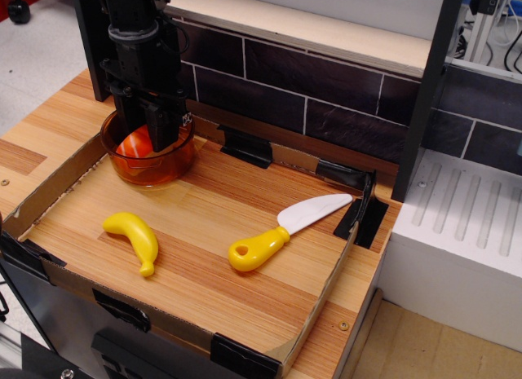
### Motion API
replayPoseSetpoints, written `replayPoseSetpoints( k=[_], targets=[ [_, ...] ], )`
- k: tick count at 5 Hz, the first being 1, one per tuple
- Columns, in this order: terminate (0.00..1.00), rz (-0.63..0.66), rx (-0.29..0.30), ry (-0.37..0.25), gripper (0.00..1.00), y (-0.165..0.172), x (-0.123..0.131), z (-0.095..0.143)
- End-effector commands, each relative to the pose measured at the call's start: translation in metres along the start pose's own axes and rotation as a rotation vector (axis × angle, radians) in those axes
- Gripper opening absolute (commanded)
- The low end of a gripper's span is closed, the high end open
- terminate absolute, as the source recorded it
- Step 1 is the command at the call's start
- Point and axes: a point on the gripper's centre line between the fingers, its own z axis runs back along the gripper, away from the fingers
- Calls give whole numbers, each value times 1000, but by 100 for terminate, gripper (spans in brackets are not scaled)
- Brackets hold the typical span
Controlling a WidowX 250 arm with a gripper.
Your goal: Take sushi out of pot
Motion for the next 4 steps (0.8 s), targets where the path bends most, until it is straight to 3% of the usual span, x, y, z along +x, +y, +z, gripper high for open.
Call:
replayPoseSetpoints(
  k=[1, 3, 4],
  targets=[
    [0, 7, 33, -77, 0, 9, -2, 36],
    [0, 15, -29, -149, 0, 5, -12, 111],
    [0, -55, -82, -140, 0, -19, -28, 127]
  ],
)
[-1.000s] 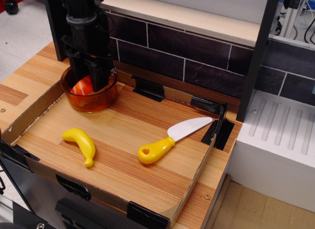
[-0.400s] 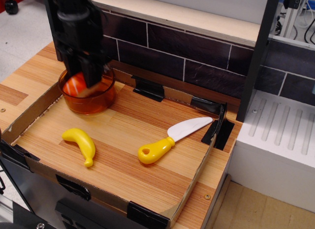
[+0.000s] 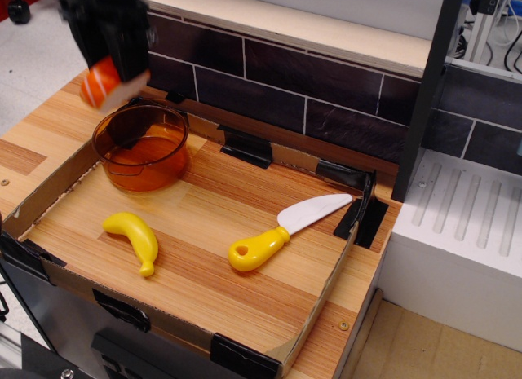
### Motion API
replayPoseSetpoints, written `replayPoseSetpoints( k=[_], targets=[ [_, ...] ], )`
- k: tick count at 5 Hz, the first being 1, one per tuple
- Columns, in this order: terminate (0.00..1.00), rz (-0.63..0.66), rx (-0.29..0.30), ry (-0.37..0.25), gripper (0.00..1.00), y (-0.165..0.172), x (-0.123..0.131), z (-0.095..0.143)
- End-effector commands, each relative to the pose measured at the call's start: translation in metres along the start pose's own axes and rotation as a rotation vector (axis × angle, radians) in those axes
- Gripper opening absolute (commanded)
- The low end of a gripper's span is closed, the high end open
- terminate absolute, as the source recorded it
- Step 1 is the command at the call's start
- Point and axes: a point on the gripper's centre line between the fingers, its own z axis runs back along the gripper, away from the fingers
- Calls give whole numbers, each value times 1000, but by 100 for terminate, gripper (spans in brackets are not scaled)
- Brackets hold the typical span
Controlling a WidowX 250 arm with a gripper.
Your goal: Take sushi out of pot
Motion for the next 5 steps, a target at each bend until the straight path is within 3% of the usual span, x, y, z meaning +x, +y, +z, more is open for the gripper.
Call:
replayPoseSetpoints(
  k=[1, 2, 4, 5],
  targets=[
    [0, -121, -29, 32, 0, -38, -22, 19],
    [0, -160, -55, 114, 0, -58, -29, 1],
    [0, -200, -42, 143, 0, -76, -45, -24],
    [0, -177, -31, 138, 0, -72, -40, -37]
  ],
)
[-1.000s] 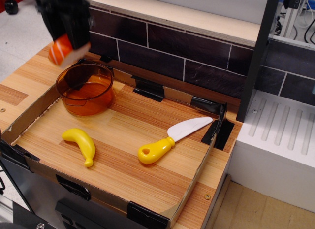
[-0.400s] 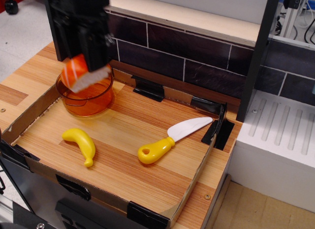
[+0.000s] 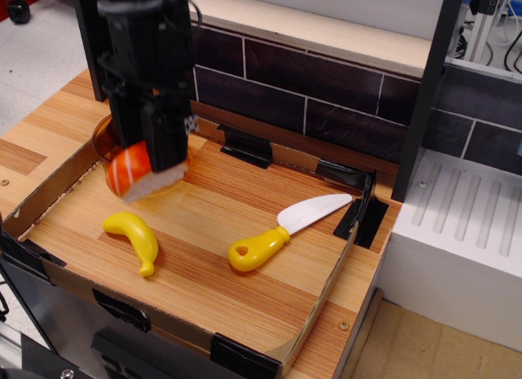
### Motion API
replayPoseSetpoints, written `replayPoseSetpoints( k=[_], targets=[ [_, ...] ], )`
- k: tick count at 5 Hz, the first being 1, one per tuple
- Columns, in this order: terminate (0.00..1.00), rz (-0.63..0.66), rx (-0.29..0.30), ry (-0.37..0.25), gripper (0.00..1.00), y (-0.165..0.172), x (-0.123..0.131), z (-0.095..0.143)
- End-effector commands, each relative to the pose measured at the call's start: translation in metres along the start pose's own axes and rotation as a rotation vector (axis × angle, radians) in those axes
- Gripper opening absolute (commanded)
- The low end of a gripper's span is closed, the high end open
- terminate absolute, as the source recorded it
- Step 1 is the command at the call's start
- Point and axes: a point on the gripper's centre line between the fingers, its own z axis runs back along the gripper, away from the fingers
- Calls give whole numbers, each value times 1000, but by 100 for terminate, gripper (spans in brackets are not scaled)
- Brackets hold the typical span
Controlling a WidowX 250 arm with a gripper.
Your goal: Take sushi out of pot
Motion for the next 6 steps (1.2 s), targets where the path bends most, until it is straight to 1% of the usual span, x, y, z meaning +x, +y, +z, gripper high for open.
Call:
replayPoseSetpoints(
  k=[1, 2, 3, 4, 5, 6],
  targets=[
    [0, 11, 71, -81, 0, 10, 18, -10],
    [0, 19, 82, -87, 0, 10, 25, -20],
    [0, 10, 114, -93, 0, 10, 31, -36],
    [0, 3, 131, -88, 0, 10, 34, -43],
    [0, 14, 136, -78, 100, 12, 37, -48],
    [0, -19, 152, -95, 100, 12, 36, -41]
  ],
)
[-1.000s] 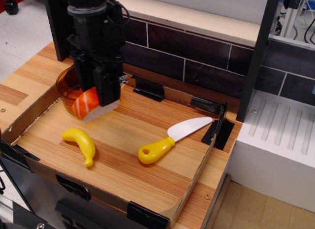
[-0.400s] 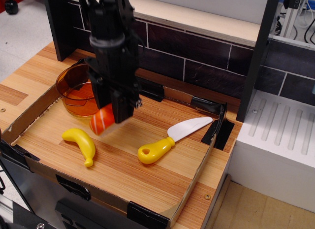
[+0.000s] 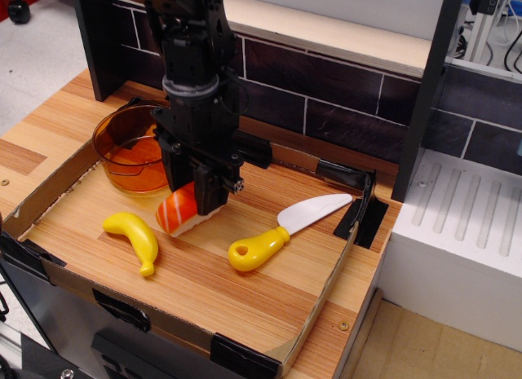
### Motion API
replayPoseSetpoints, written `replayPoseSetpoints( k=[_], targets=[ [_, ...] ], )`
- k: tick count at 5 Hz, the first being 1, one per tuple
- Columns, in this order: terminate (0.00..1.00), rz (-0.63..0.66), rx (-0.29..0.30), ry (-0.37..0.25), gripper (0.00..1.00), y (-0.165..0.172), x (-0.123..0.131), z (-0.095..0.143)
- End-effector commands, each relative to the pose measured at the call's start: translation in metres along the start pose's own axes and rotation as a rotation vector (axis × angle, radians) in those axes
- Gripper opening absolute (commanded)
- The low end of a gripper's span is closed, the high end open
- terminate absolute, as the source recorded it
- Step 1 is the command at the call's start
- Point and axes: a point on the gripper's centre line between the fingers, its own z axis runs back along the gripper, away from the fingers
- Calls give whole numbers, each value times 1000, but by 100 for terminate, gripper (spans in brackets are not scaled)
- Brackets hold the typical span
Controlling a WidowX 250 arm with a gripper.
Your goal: Take sushi out of pot
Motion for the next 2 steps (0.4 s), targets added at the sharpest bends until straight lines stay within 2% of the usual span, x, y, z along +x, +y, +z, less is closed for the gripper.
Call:
replayPoseSetpoints(
  k=[1, 2],
  targets=[
    [0, -12, 6, -81, 100, 12, 1, 29],
    [100, 6, -32, -118, 100, 19, 4, 59]
  ],
)
